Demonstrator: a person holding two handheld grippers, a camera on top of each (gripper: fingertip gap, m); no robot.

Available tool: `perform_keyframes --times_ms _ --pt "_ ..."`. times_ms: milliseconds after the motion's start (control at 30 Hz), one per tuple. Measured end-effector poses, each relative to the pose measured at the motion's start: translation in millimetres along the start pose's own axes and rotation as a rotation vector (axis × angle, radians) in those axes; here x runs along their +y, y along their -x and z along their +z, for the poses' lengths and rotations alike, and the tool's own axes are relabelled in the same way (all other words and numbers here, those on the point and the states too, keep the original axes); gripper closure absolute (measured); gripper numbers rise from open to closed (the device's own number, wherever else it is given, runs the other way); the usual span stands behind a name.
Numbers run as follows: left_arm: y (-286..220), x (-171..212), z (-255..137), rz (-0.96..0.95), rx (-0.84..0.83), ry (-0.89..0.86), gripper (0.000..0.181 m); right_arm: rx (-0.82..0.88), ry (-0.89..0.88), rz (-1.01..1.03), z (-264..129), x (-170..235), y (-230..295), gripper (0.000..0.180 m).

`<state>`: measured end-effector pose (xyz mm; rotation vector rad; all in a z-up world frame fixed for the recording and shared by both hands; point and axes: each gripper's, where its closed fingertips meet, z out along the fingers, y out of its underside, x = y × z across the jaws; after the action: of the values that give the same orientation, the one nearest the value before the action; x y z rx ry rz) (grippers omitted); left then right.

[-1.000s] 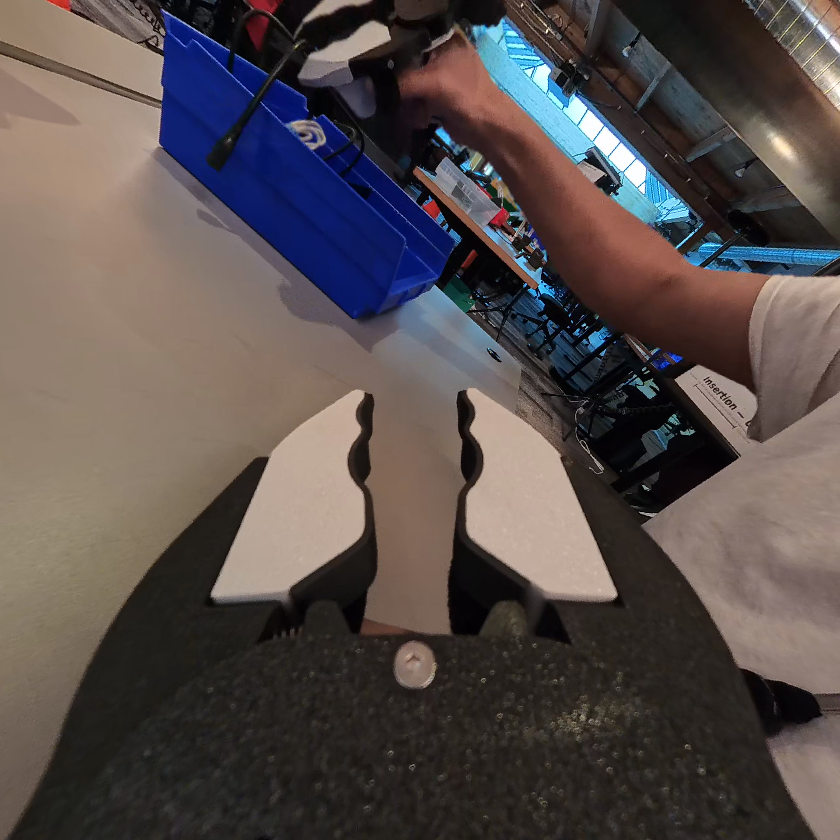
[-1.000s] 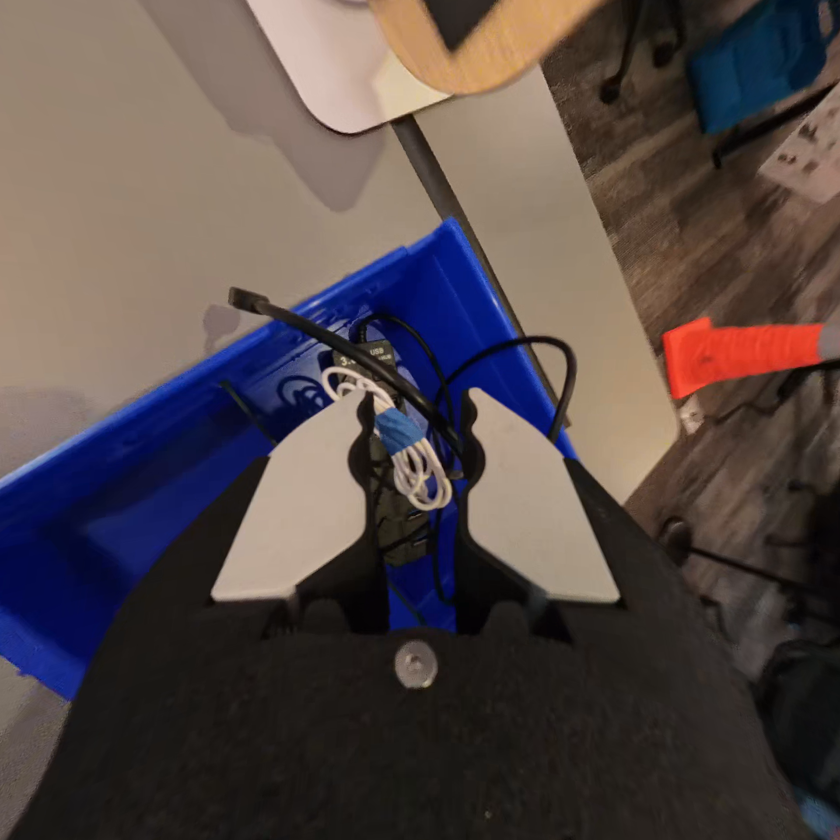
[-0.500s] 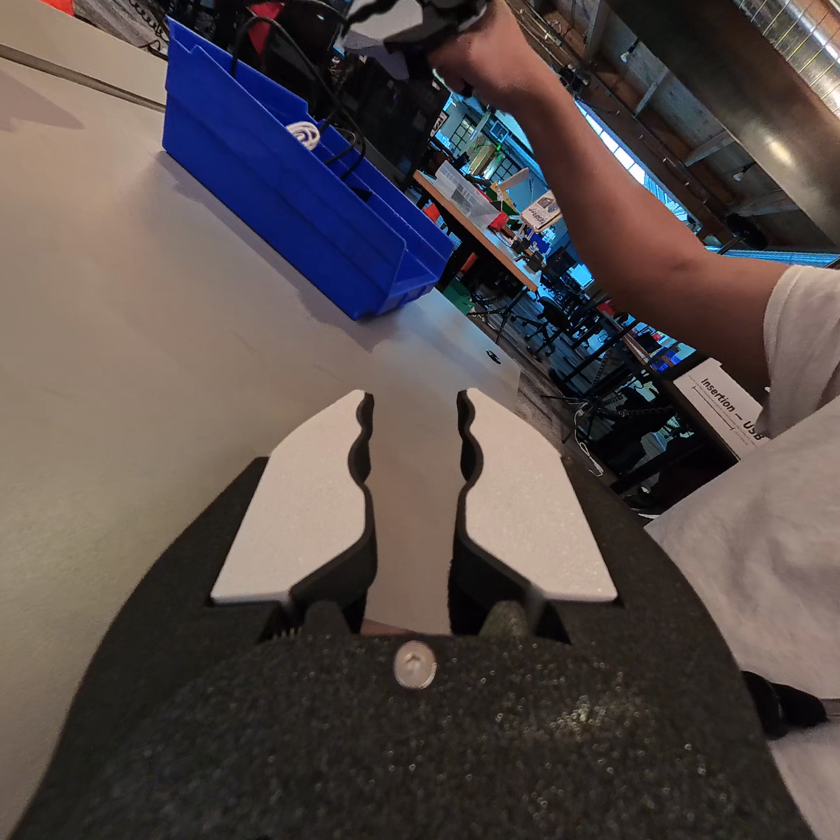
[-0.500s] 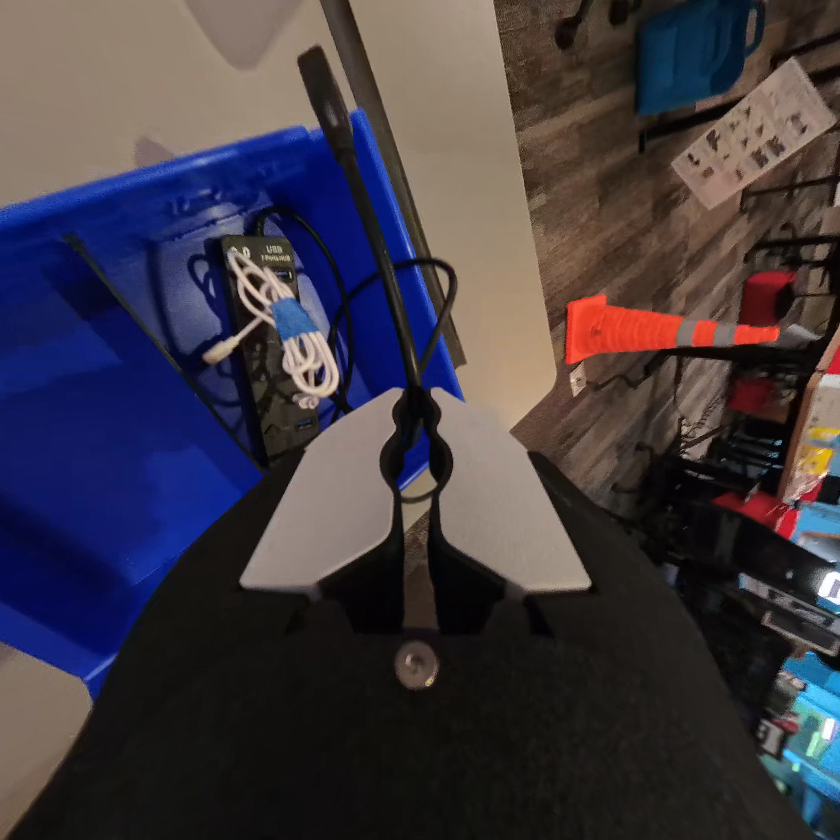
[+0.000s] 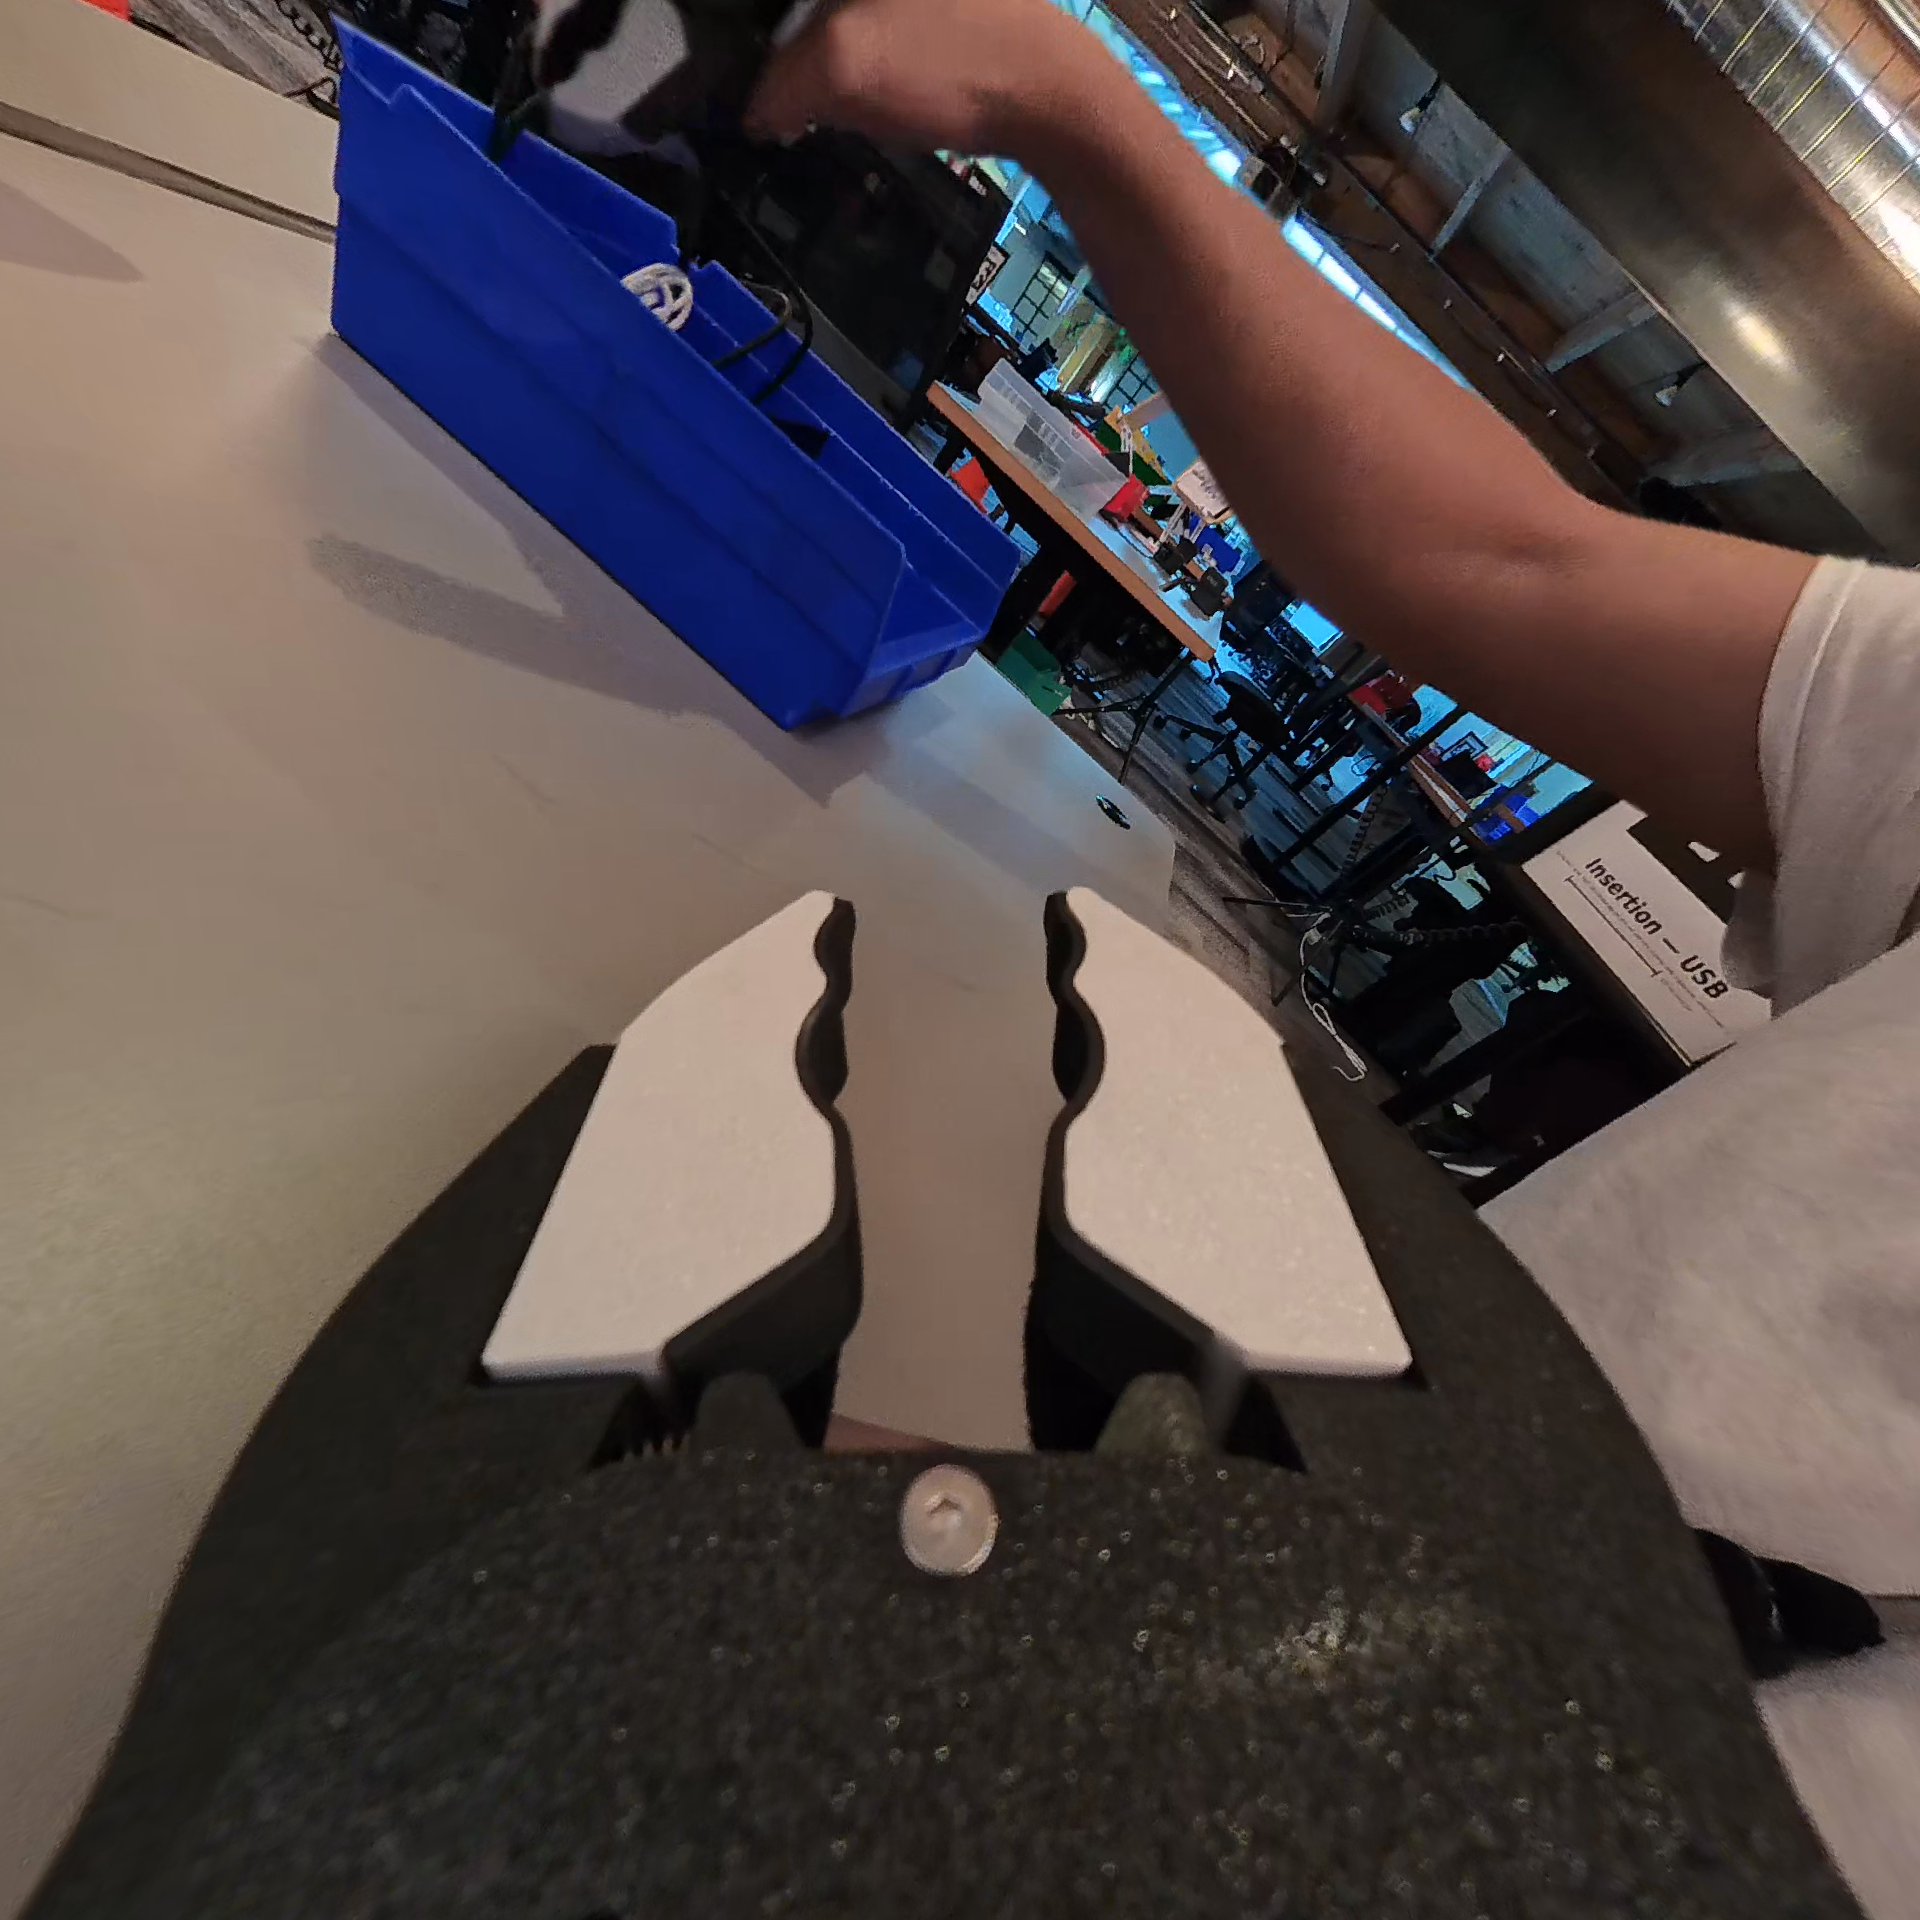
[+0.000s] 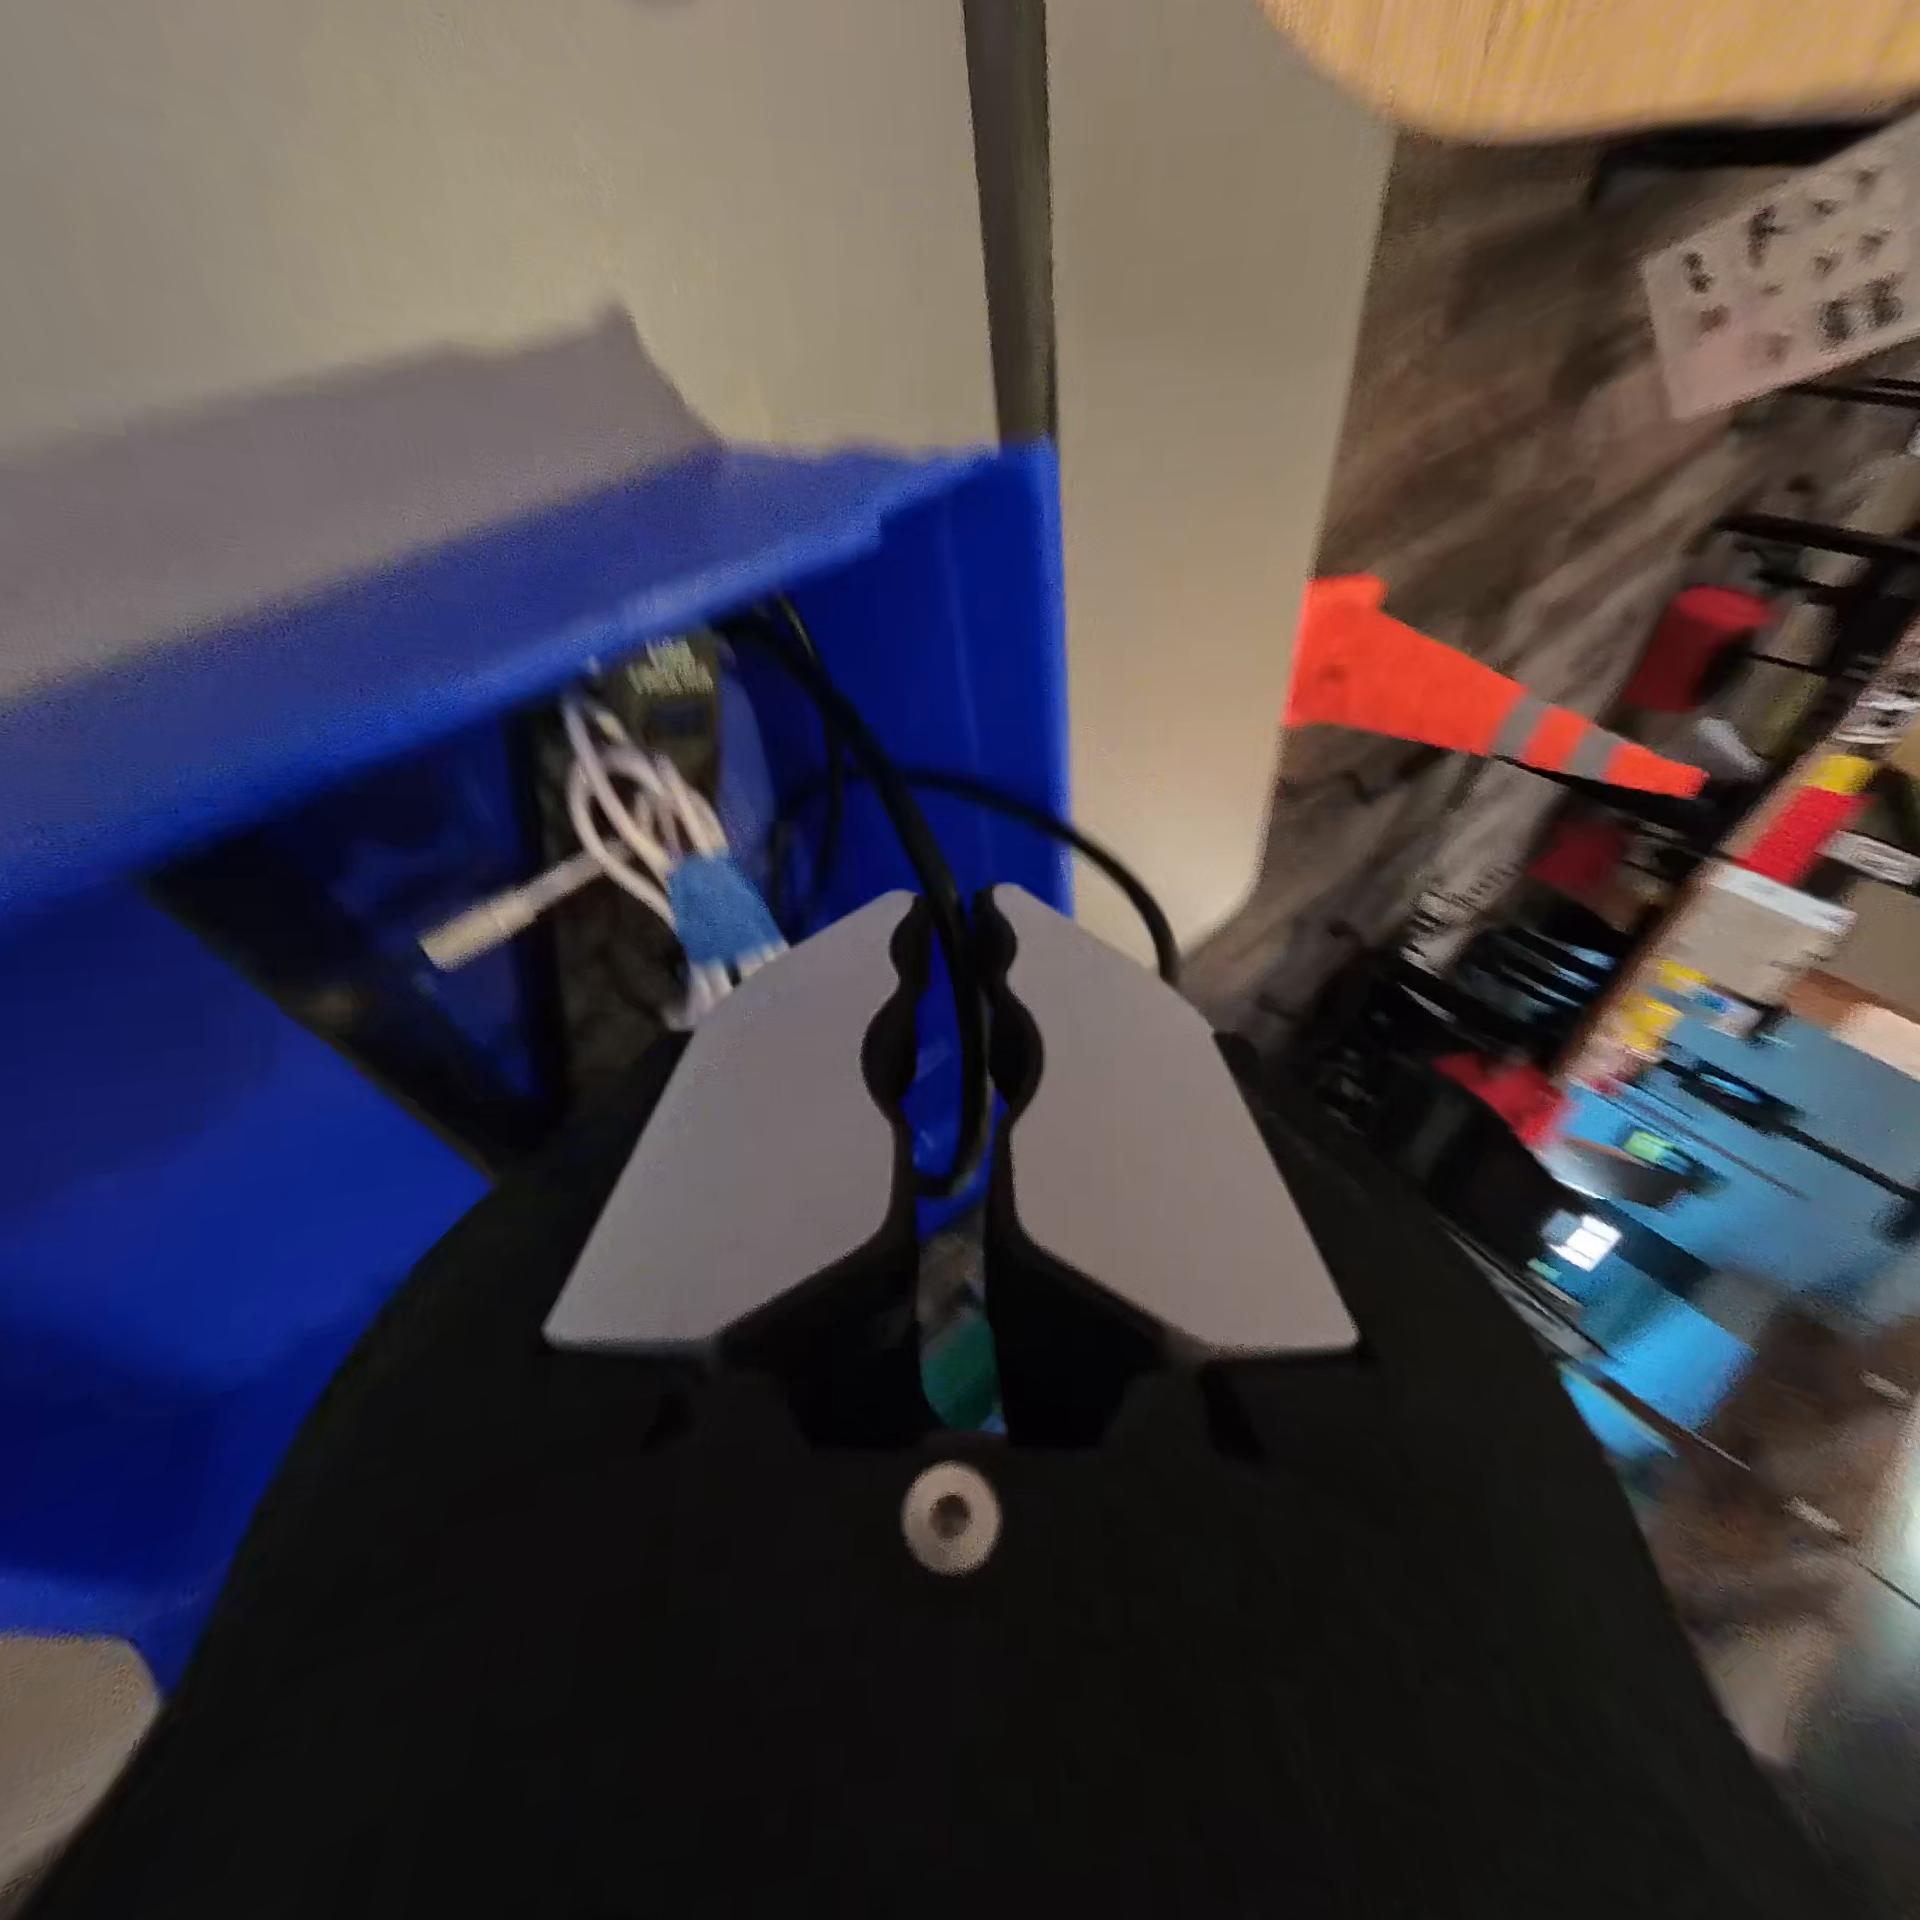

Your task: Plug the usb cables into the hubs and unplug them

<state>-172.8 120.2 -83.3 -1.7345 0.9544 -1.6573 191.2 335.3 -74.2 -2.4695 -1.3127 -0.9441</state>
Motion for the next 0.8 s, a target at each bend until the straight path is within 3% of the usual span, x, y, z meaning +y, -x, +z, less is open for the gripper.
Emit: perform_keyframes --times_ms 67,100,200,300,367,433,500,633,733,800 --pt "0.3 -2.3 -3.0 0.014 -0.011 -0.011 0.145 -0.093 -0.043 0.107 11.5 -14.0 3.8 0.165" --pt "2.4 -3.7 -5.5 0.031 -0.033 -0.017 0.145 -0.162 -0.071 0.173 13.1 -20.3 9.0 0.154" --pt "9.6 -0.7 -14.4 0.088 -0.096 0.007 0.144 -0.256 -0.243 0.393 -8.5 -39.8 11.2 0.144" --pt "16.4 -1.6 -23.4 0.141 -0.156 0.011 0.144 -0.284 -0.502 0.533 -71.0 -60.2 17.9 0.14" --pt "21.6 -2.8 -27.8 0.159 -0.186 0.013 0.144 -0.403 -0.775 0.647 -139.9 -84.0 42.1 0.14" --pt "28.1 -4.6 -31.9 0.163 -0.216 0.014 0.144 -0.595 -1.051 0.674 -206.0 -104.9 94.4 0.14" --pt "33.1 -8.0 -36.1 0.151 -0.233 0.003 0.144 -0.724 -1.159 0.683 -234.7 -118.9 157.9 0.141" --pt "45.5 -15.4 -50.9 0.155 -0.291 -0.002 0.144 -0.851 -1.193 0.787 -224.9 -135.9 262.3 0.145" --pt "47.1 -16.2 -74.8 0.152 -0.3 0.055 0.142 -0.869 -1.253 0.897 -215.9 -129.8 283.1 0.148" --pt "51.1 -21.5 -97.3 0.163 -0.327 0.089 0.141 -0.788 -1.256 0.911 -207.3 -117.2 279.6 0.148"
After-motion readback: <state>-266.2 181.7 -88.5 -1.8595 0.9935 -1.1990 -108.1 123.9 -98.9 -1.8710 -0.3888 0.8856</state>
